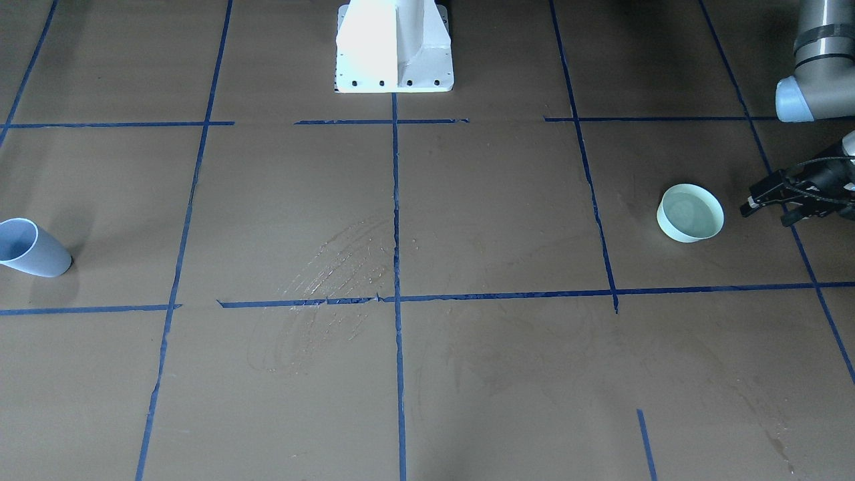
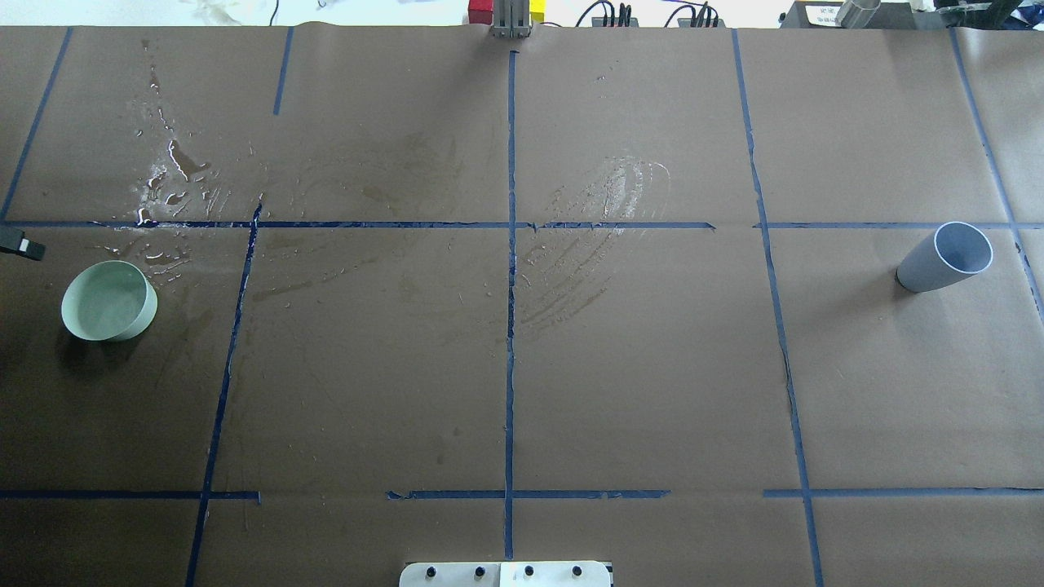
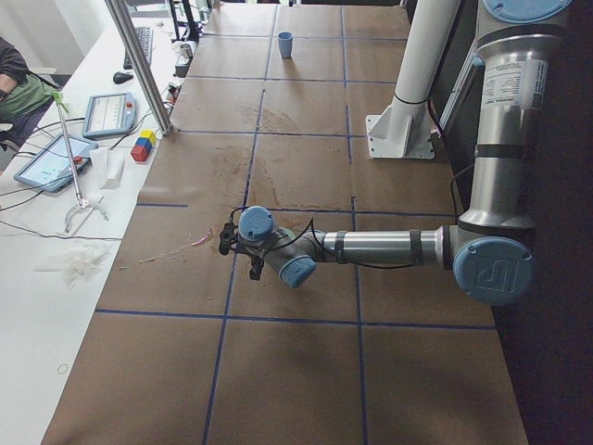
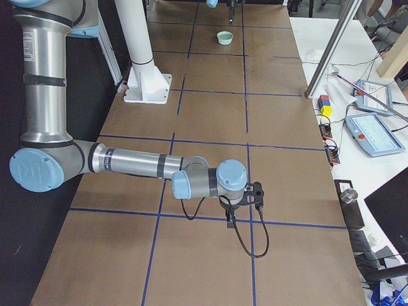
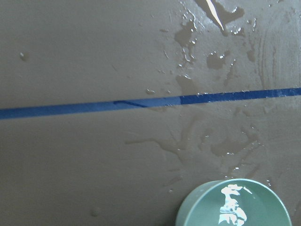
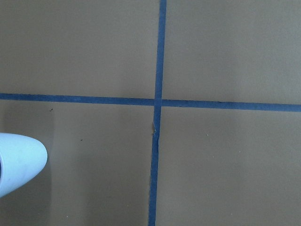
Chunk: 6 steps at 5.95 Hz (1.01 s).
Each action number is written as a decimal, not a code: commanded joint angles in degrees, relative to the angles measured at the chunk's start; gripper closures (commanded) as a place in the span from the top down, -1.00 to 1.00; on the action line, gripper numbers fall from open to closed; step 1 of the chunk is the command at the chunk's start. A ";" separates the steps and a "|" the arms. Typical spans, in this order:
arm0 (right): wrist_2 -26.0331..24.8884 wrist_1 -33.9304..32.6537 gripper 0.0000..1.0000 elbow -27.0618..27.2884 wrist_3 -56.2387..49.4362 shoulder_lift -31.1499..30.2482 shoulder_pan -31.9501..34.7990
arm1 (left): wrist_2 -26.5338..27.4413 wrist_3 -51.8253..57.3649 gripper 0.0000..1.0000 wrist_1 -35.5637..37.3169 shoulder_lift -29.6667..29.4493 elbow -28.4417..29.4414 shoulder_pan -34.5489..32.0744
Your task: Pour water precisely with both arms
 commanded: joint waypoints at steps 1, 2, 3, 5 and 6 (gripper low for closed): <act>0.00 0.01 1.00 0.07 0.05 0.02 0.00 | 0.96 17.28 1.00 13.08 -0.09 -1.04 -6.78; 0.00 0.01 1.00 0.07 0.05 0.02 0.00 | 5.14 21.45 1.00 20.90 -0.09 -4.53 -7.50; 0.00 0.01 1.00 0.15 0.05 0.02 0.00 | 5.88 26.71 1.00 32.02 -0.27 -8.48 -8.99; -0.26 -0.16 1.00 0.07 0.05 0.20 0.00 | 5.62 37.45 1.00 46.59 -0.70 -10.10 -16.28; -0.27 -0.94 1.00 -0.02 0.14 0.46 -0.09 | 5.53 37.40 1.00 46.99 -0.19 -10.10 -17.43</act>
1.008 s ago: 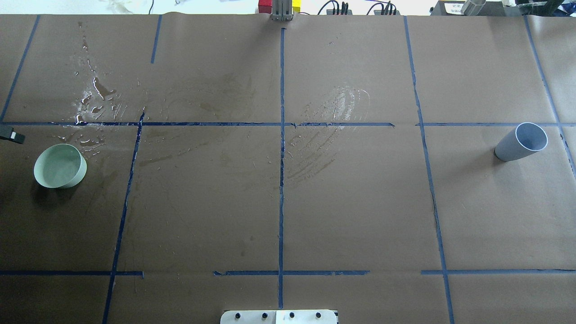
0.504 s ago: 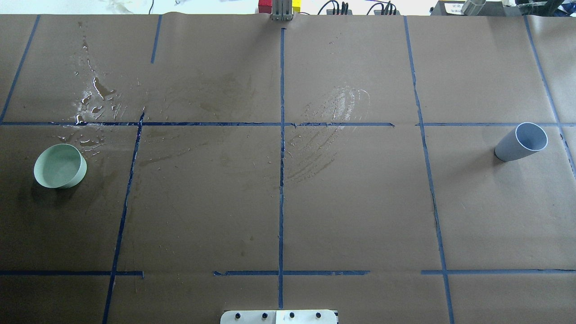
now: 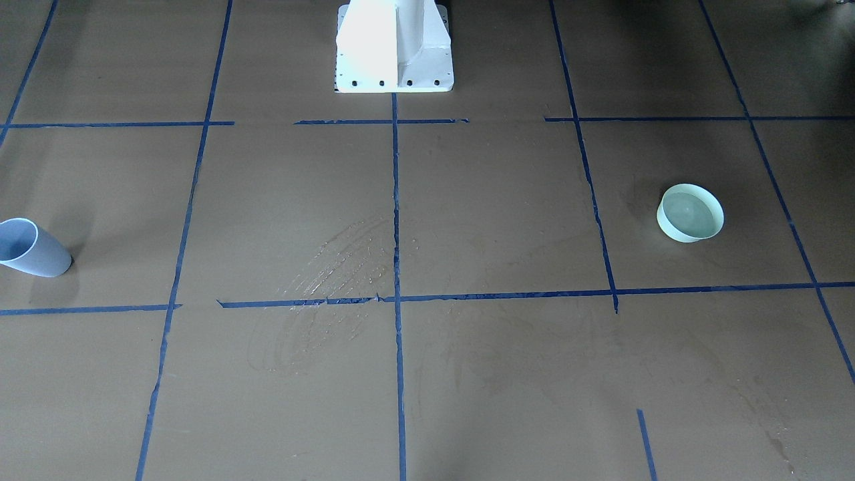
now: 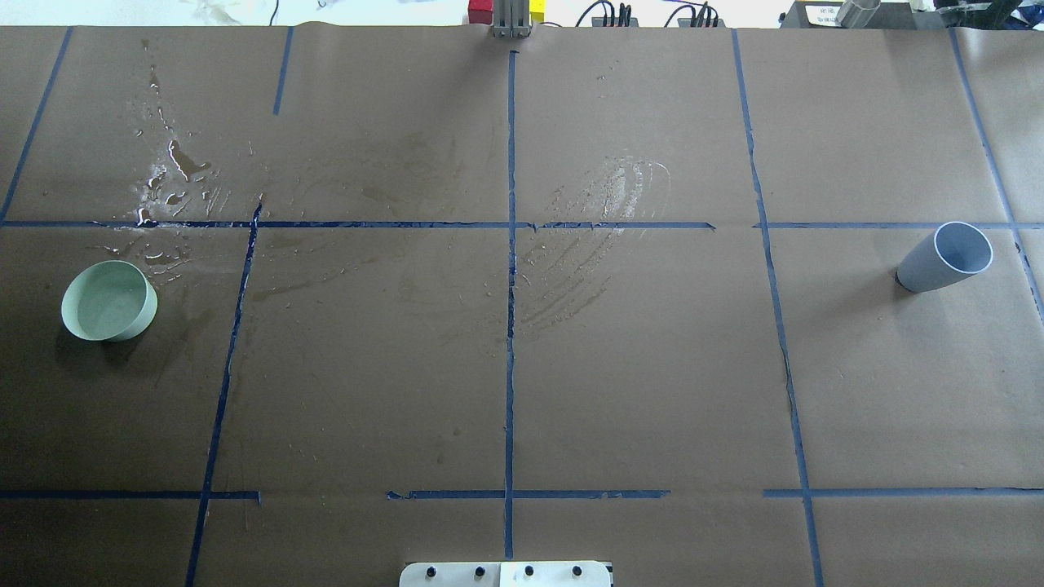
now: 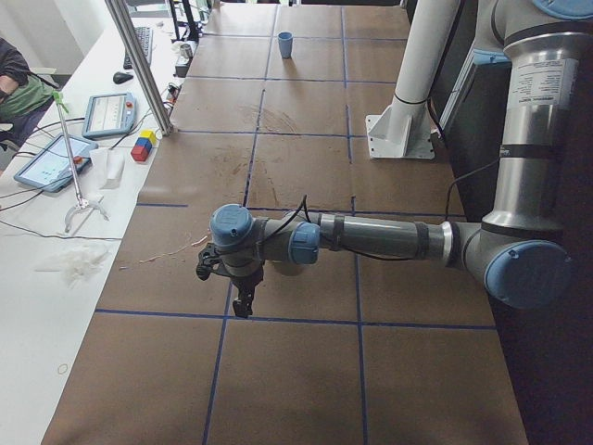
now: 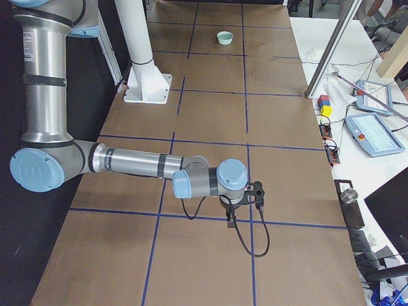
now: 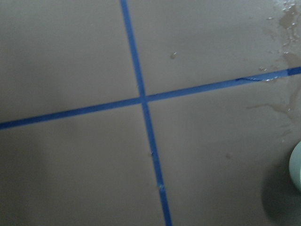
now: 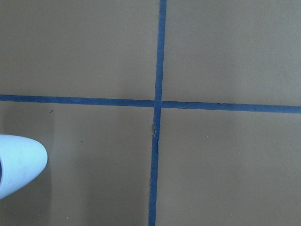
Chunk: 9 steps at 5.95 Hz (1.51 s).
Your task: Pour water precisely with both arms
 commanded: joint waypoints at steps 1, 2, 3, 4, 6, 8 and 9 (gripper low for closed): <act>-0.05 -0.59 1.00 0.03 -0.02 -0.13 -1.27 | -0.27 1.35 1.00 1.68 0.96 -0.17 -1.63; 0.13 -0.68 1.00 0.03 -0.20 -0.05 -4.06 | -0.45 1.27 1.00 1.33 2.09 -0.17 -1.63; 0.65 -0.68 1.00 0.03 -0.64 -0.48 -3.92 | -0.36 1.44 1.00 1.24 2.19 0.35 -1.63; 0.22 -0.33 1.00 0.03 -1.08 -1.70 -3.31 | -0.71 1.44 1.00 1.58 2.19 0.62 -1.63; 0.13 0.20 1.00 0.03 -3.97 -2.68 -2.86 | -0.19 1.44 1.00 1.41 2.72 -0.26 -1.63; 0.74 -1.72 1.00 0.73 -4.68 -2.24 -1.11 | -0.36 1.53 1.00 1.32 2.98 -0.35 -1.54; 0.57 -7.21 1.00 2.47 -9.47 -2.16 1.16 | -0.36 1.53 1.00 1.32 2.98 -0.26 -1.54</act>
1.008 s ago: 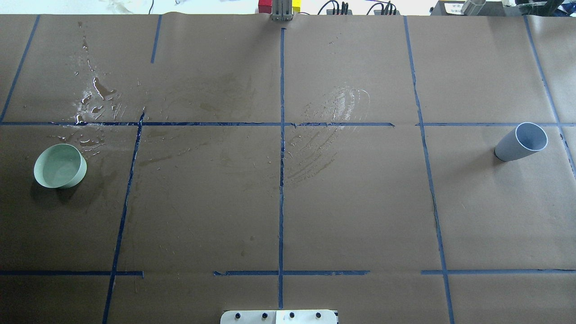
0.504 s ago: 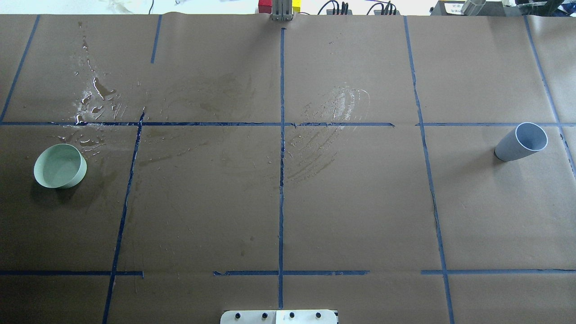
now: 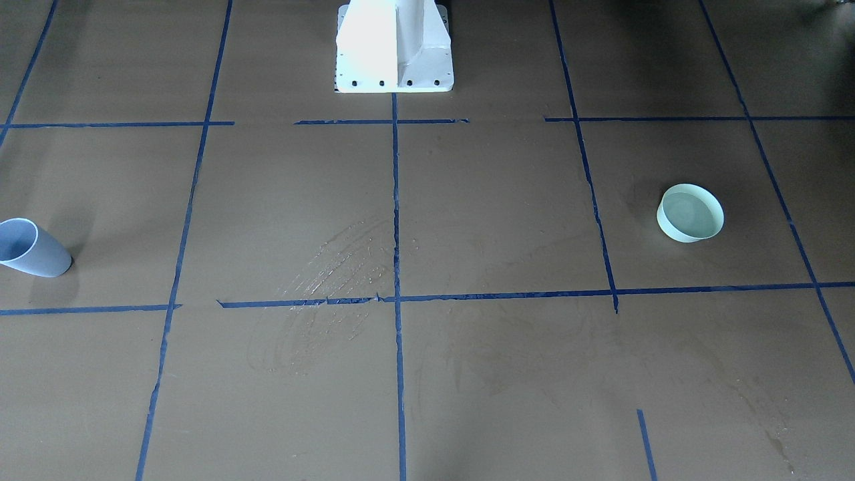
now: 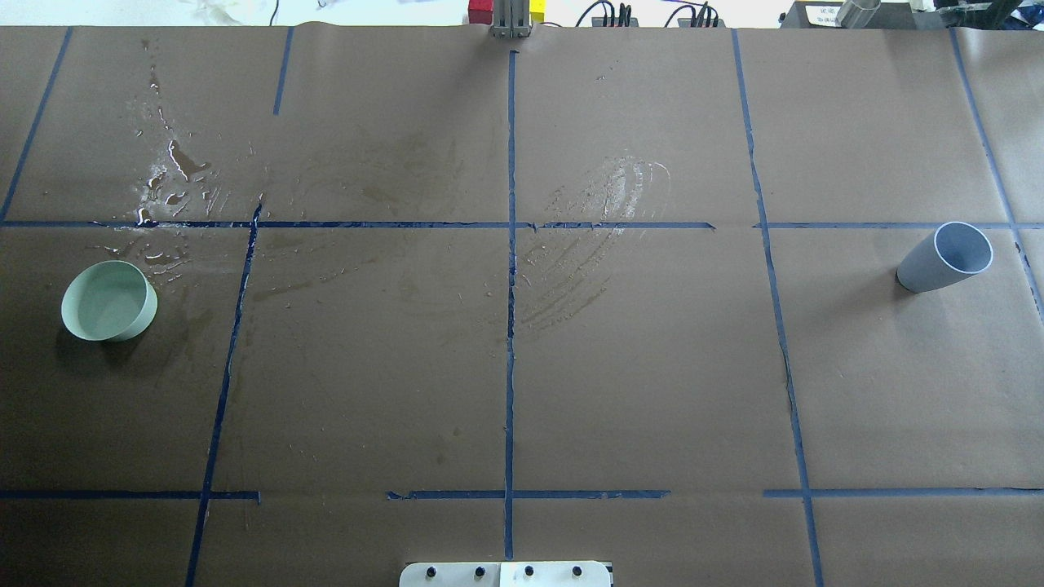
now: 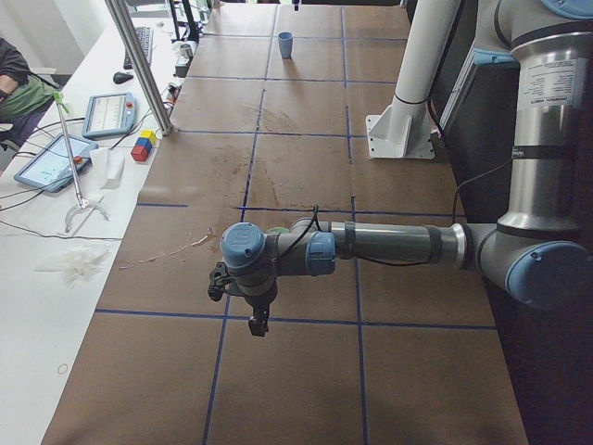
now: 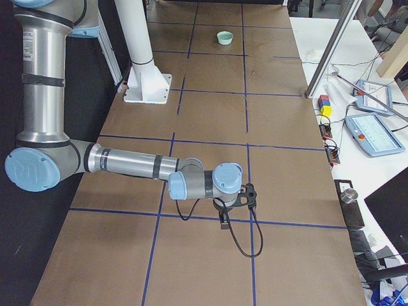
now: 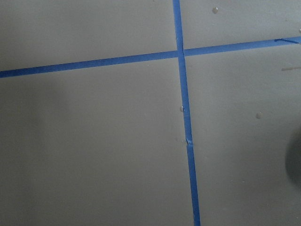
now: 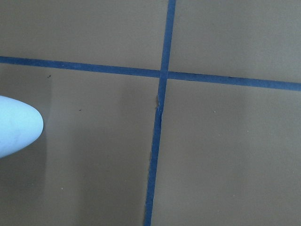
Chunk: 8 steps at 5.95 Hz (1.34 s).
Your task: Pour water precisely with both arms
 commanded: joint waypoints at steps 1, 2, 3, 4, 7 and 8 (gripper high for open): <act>-1.81 -9.33 1.00 3.37 -6.66 0.24 3.29 | 0.14 0.02 1.00 -0.01 0.03 -0.07 0.01; -6.09 -8.77 1.00 3.39 -6.00 0.24 3.31 | 0.14 0.11 1.00 0.08 0.03 -0.07 0.01; -6.13 -8.68 1.00 3.31 -5.99 0.33 3.31 | 0.05 0.20 1.00 -0.01 0.03 -0.07 0.01; -6.05 -8.68 1.00 3.30 -5.99 0.33 3.31 | 0.05 0.20 1.00 -0.01 0.03 -0.16 0.01; -5.96 -8.76 1.00 3.30 -5.73 0.24 3.31 | -0.21 0.20 1.00 -0.01 0.03 -0.16 0.01; -5.96 -8.77 1.00 3.30 -5.82 0.24 3.31 | -0.21 0.20 1.00 -0.01 0.03 -0.16 0.01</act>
